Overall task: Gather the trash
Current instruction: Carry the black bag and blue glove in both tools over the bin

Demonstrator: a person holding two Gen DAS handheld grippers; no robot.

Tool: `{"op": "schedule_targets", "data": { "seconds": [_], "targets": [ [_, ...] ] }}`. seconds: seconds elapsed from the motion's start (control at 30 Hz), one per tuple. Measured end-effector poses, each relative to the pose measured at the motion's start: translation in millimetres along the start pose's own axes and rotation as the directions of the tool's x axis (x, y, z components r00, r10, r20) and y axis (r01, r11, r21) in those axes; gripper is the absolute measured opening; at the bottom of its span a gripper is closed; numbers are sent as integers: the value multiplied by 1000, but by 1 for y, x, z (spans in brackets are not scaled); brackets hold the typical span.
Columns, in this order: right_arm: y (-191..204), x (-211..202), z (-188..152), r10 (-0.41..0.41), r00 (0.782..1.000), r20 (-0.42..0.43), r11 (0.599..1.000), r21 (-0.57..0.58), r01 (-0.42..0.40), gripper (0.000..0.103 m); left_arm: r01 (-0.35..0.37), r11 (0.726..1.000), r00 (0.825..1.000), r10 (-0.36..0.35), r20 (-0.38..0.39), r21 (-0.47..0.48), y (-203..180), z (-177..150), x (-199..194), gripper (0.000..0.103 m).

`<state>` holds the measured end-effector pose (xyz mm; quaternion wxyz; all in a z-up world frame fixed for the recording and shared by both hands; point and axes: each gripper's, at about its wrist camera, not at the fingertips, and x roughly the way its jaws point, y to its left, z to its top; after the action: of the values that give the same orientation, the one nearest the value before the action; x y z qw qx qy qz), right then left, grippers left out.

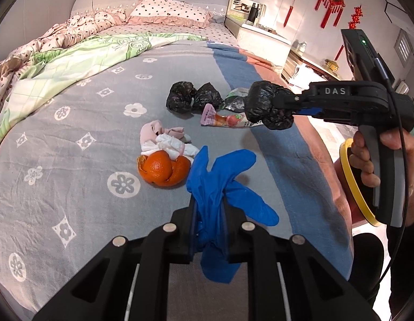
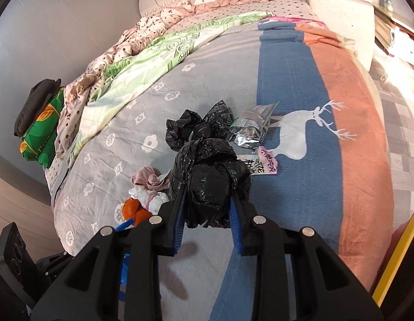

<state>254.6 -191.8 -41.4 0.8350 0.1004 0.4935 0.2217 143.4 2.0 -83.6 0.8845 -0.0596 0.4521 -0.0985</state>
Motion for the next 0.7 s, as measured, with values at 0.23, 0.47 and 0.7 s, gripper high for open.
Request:
{"op": "schedule_targets", "data": {
  "seconds": [0.23, 0.47, 0.7],
  "targets": [
    [-8, -44, -4, 11, 998, 61, 1000, 20, -12, 28, 2, 1000, 999, -3, 34, 17, -11, 8, -19, 13],
    [-19, -88, -8, 7, 992, 124, 999, 34, -11, 28, 18, 999, 996, -21, 84, 36, -29, 23, -37, 13],
    [-48, -131, -15, -17, 983, 183, 997, 74, 3, 28, 46, 996, 992, -55, 117, 72, -63, 47, -43, 13]
  ]
}}
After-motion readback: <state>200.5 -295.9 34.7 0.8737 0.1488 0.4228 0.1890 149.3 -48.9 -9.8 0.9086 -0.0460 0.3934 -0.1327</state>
